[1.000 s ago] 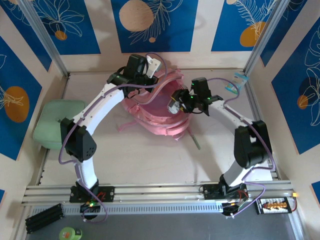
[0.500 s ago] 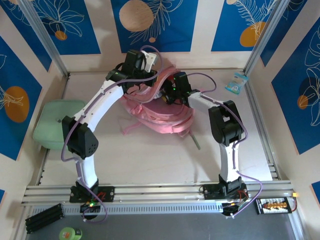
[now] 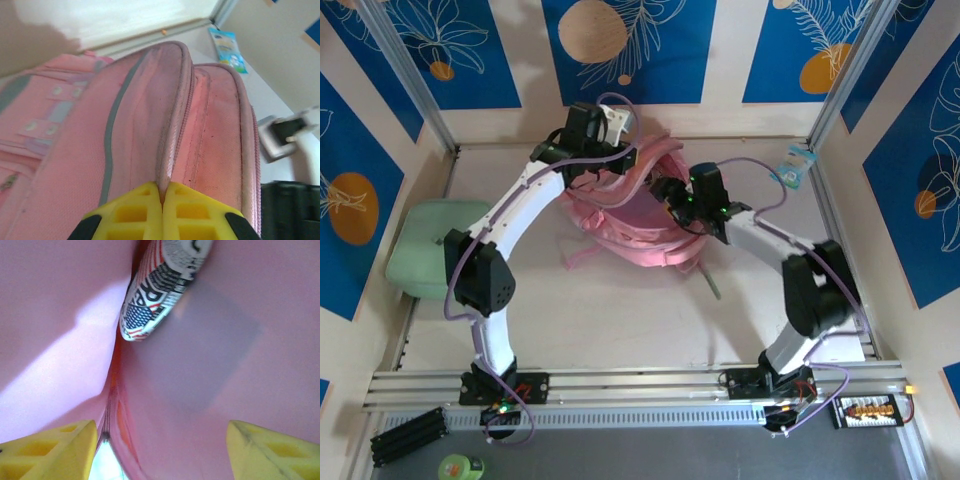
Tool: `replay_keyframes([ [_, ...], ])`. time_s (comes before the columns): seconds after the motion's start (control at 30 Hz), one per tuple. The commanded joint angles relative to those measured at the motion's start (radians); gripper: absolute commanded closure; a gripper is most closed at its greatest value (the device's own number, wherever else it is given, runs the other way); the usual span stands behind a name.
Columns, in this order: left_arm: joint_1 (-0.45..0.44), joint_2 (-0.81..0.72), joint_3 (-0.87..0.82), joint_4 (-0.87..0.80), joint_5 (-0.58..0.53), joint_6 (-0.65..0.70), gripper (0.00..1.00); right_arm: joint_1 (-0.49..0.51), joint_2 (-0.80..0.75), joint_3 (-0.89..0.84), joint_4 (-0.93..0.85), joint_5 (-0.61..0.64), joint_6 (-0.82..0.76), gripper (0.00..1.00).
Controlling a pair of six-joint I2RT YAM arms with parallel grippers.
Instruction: Pack books, pencil case, and school supplies into a backpack
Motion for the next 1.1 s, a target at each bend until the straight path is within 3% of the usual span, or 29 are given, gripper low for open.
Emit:
replay_keyframes([
  [0.0, 0.011, -0.048, -0.082, 0.121, 0.137, -0.021, 0.91, -0.006, -0.128, -0.075, -0.203, 0.172, -0.01, 0.31],
  [0.13, 0.015, -0.112, -0.212, 0.144, 0.121, -0.044, 0.45, -0.014, -0.243, -0.141, -0.294, 0.273, 0.004, 0.27],
  [0.23, 0.042, -0.187, -0.333, 0.19, 0.068, -0.123, 0.26, -0.021, -0.263, -0.134, -0.313, 0.264, -0.03, 0.22],
  [0.33, 0.097, -0.26, -0.477, 0.253, 0.053, -0.246, 0.2, -0.021, -0.244, -0.102, -0.319, 0.236, -0.066, 0.17],
  [0.5, 0.216, -0.323, -0.718, 0.357, 0.058, -0.465, 0.2, -0.023, -0.171, -0.048, -0.312, 0.168, -0.107, 0.15],
  [0.6, 0.254, -0.305, -0.804, 0.444, 0.117, -0.566, 0.28, -0.02, -0.122, -0.011, -0.312, 0.129, -0.124, 0.15],
  [0.87, 0.263, -0.186, -0.819, 0.587, 0.163, -0.717, 0.47, -0.007, -0.045, 0.041, -0.305, 0.084, -0.144, 0.21],
  [1.07, 0.263, -0.13, -0.814, 0.635, 0.185, -0.764, 0.53, -0.003, 0.001, 0.076, -0.308, 0.066, -0.174, 0.37],
])
